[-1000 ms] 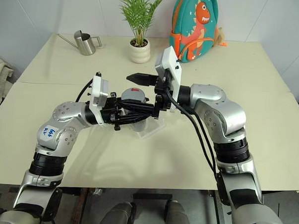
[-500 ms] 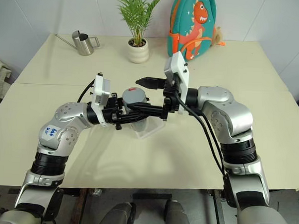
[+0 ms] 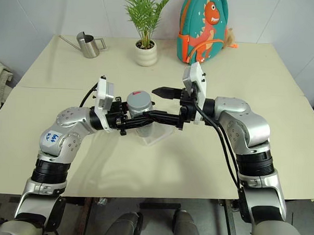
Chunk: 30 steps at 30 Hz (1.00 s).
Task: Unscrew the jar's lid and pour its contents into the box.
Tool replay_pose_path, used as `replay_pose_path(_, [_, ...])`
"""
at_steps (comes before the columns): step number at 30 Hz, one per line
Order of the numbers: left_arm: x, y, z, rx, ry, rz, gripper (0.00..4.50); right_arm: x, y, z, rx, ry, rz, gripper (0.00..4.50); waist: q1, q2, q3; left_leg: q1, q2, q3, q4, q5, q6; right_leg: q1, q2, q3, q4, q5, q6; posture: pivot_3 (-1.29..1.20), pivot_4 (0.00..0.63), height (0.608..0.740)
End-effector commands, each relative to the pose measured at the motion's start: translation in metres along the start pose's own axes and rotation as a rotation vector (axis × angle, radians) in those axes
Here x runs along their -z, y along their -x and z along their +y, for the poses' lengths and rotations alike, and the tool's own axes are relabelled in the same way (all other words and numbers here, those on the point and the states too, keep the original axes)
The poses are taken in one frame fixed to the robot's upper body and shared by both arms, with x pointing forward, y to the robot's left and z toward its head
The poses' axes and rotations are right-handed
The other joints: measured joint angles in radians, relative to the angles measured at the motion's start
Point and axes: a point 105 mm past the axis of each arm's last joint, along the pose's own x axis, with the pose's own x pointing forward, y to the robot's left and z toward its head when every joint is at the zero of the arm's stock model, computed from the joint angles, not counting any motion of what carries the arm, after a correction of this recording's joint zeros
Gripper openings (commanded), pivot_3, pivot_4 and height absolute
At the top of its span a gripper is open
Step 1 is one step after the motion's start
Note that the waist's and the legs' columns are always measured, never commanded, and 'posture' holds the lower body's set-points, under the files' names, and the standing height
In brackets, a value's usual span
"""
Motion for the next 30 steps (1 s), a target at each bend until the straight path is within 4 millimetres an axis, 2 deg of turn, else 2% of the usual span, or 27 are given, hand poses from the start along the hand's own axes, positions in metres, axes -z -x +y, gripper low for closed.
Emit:
replay_pose_path(1, [-0.013,0.0,-0.006,0.03,-0.034,-0.032,2.08,-0.008,0.01,-0.003,0.028,0.018,-0.022,4.48,-0.001,0.0,0.0,0.0,0.0,0.0,0.0,0.0,0.0,0.0,0.0,0.0,0.0,0.0,0.0,0.0,0.15,0.74])
replay_pose_path(7, [-0.013,0.001,-0.006,0.025,-0.021,-0.03,2.08,-0.003,0.016,0.002,0.002,0.001,-0.005,4.48,0.001,0.0,0.0,0.0,0.0,0.0,0.0,0.0,0.0,0.0,0.0,0.0,0.0,0.0,0.0,0.0,0.15,0.74])
replay_pose_path(11, [-0.012,0.003,-0.006,0.026,-0.022,-0.016,2.08,-0.014,0.015,0.015,-0.068,0.02,-0.029,4.48,0.0,0.0,0.0,0.0,0.0,0.0,0.0,0.0,0.0,0.0,0.0,0.0,0.0,0.0,0.0,0.0,0.15,0.74])
replay_pose_path(17, [-0.01,0.004,-0.007,0.028,-0.023,-0.004,2.08,-0.037,-0.004,0.025,-0.114,0.097,-0.079,4.48,-0.001,0.0,0.0,0.0,0.0,0.0,0.0,0.0,0.0,0.0,0.0,0.0,0.0,0.0,0.0,0.0,0.15,0.74])
replay_pose_path(30, [-0.011,-0.001,-0.008,0.046,-0.023,-0.009,2.08,-0.044,-0.039,0.027,-0.142,0.157,-0.076,4.48,-0.001,0.0,0.0,0.0,0.0,0.0,0.0,0.0,0.0,-0.001,0.0,0.0,0.0,0.0,0.0,0.0,0.15,0.74])
